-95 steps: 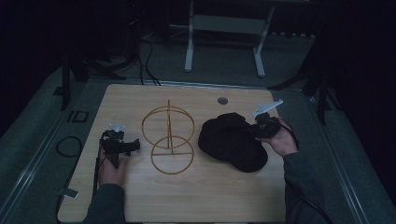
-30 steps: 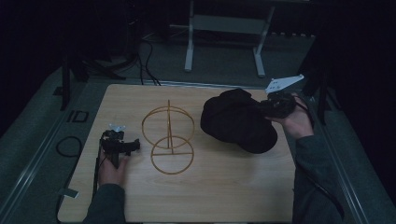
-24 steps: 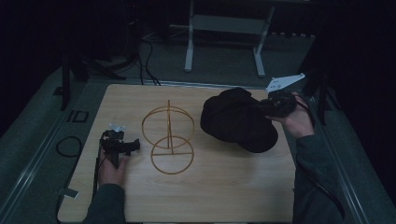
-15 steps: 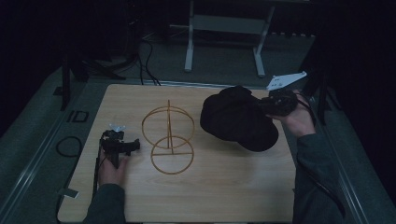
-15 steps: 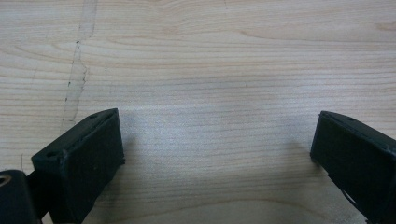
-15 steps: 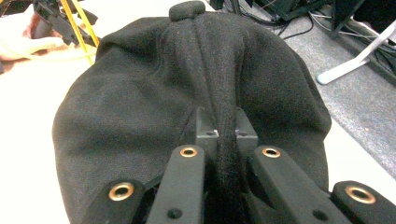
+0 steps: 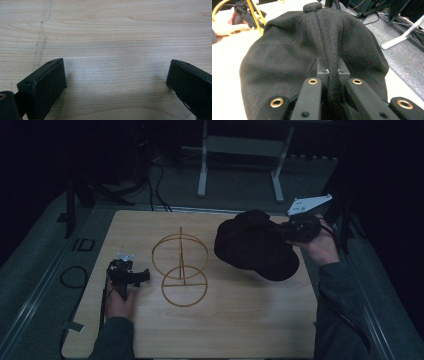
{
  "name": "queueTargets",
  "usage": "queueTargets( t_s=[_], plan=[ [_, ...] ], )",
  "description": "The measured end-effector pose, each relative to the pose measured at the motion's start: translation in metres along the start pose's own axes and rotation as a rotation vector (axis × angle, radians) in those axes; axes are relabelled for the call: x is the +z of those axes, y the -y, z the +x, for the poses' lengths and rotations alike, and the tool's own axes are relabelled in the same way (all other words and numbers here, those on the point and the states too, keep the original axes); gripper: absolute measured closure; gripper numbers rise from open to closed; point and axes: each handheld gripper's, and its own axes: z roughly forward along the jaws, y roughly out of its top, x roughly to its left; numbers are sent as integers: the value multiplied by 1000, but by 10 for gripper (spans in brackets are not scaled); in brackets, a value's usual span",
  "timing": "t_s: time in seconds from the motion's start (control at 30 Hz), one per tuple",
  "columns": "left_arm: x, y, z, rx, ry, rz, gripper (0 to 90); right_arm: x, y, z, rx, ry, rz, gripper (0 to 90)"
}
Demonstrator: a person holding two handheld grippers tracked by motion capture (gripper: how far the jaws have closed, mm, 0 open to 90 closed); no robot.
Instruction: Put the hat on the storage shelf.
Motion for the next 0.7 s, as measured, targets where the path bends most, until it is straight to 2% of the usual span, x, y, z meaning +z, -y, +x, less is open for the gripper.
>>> queueTargets(
  t_s=[0.7],
  plan=[
    [0, 0, 0, 0, 0, 0, 22, -8, -12, 5, -14, -22, -66, 863]
  ],
)
